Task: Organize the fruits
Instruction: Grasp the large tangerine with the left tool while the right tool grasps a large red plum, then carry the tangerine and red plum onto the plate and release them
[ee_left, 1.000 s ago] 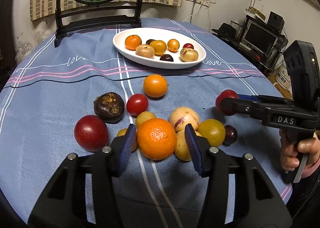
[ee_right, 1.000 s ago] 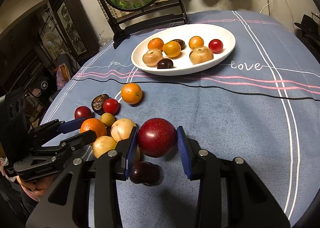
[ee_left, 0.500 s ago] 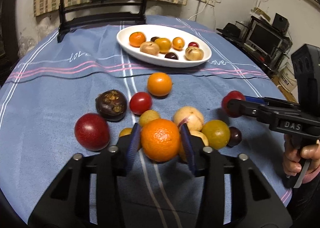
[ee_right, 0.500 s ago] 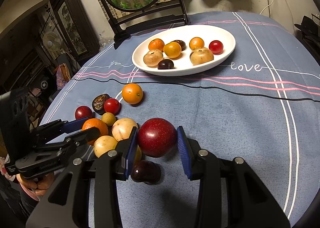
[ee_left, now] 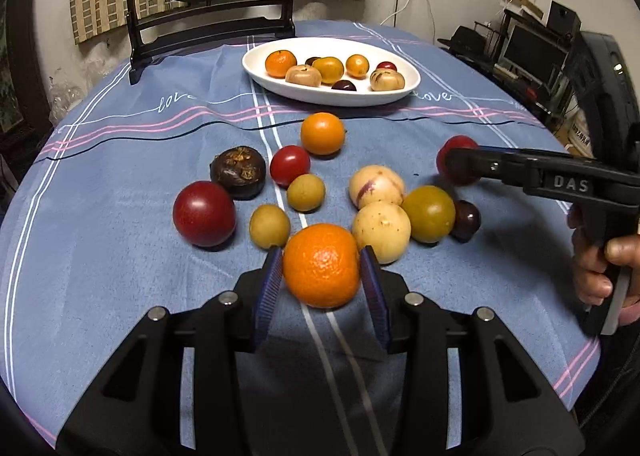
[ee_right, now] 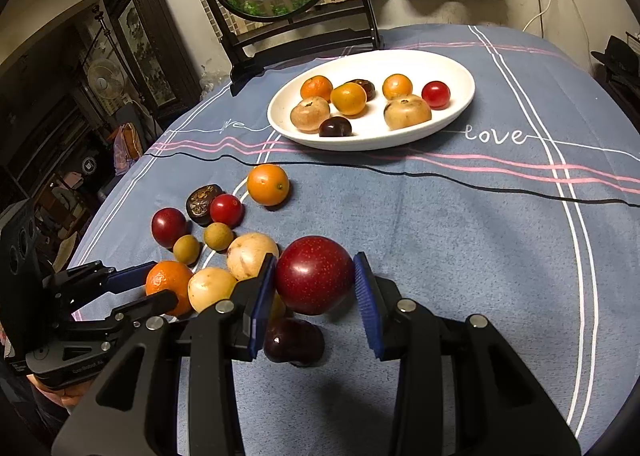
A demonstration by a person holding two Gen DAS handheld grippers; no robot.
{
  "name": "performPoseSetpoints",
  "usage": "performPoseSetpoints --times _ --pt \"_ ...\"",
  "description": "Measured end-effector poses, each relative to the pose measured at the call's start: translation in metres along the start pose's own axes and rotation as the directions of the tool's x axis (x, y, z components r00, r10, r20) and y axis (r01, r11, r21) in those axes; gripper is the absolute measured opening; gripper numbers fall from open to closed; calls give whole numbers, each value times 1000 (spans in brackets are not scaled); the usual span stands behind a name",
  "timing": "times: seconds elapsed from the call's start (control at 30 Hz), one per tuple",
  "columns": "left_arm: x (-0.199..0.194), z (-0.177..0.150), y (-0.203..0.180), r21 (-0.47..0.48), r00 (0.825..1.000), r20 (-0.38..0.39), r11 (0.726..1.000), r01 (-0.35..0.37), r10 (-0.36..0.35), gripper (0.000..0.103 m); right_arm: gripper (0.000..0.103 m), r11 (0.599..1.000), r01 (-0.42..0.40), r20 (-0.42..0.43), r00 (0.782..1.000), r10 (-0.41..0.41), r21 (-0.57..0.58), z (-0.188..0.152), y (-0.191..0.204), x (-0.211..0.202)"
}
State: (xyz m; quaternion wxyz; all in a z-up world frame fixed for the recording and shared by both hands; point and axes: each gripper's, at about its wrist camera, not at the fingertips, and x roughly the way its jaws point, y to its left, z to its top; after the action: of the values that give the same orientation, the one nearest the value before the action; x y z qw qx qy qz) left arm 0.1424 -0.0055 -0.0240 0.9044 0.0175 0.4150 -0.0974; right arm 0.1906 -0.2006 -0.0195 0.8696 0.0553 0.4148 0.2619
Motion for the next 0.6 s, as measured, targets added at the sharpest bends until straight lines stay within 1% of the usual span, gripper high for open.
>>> performPoseSetpoints --times 0.07,0.13,0.23,0.47,0.6 --pt "8 4 -5 15 999 -18 999 -34 34 44 39 1000 3 -2 1000 -3 2 0 -1 1" --pt "17 7 -5 8 997 -39 998 -70 70 46 39 1000 5 -4 1000 -5 3 0 -1 1" --pt "20 8 3 -42 998 -51 999 -30 28 45 39 1000 5 -3 1000 -5 4 -1 -1 1" --pt "15 2 6 -77 999 -43 997 -13 10 43 39 1000 2 -3 1000 -2 -2 -1 -1 1" --pt "7 2 9 -105 1000 -17 994 17 -19 43 39 1000 7 7 1000 -7 -4 -2 0 -1"
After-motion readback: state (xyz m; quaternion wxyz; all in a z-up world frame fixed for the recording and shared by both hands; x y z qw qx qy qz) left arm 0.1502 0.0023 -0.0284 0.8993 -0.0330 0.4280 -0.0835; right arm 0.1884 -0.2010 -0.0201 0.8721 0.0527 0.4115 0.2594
